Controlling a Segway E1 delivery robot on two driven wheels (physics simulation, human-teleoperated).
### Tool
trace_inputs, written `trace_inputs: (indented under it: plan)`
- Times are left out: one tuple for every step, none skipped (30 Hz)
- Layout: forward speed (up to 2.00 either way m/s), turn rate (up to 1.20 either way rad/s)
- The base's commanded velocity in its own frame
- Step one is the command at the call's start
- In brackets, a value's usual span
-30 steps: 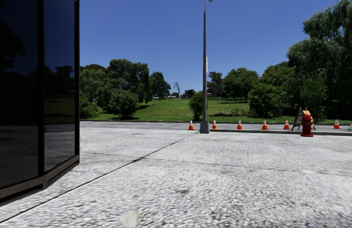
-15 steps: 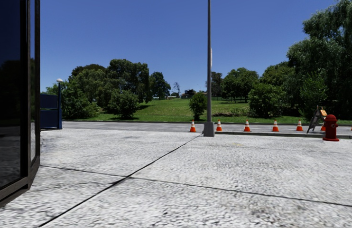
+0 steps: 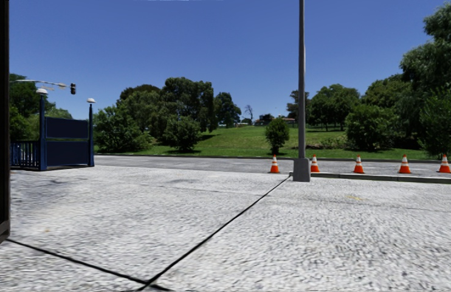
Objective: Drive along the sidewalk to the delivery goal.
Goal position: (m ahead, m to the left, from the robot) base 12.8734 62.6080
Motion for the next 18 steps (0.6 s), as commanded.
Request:
trace_inputs:
  plan:
    - [2.0,0.55]
    - [2.0,0.55]
    - [2.0,0.55]
    - [2.0,0.55]
    - [2.0,0.55]
    - [2.0,0.55]
    - [2.0,0.55]
    - [2.0,0.56]
    - [2.0,0.57]
    - [2.0,0.57]
    - [2.0,0.57]
    - [2.0,0.58]
    - [2.0,0.63]
    - [2.0,0.63]
    - [2.0,0.67]
    - [2.0,0.68]
    - [2.0,0.68]
    - [2.0,0.68]
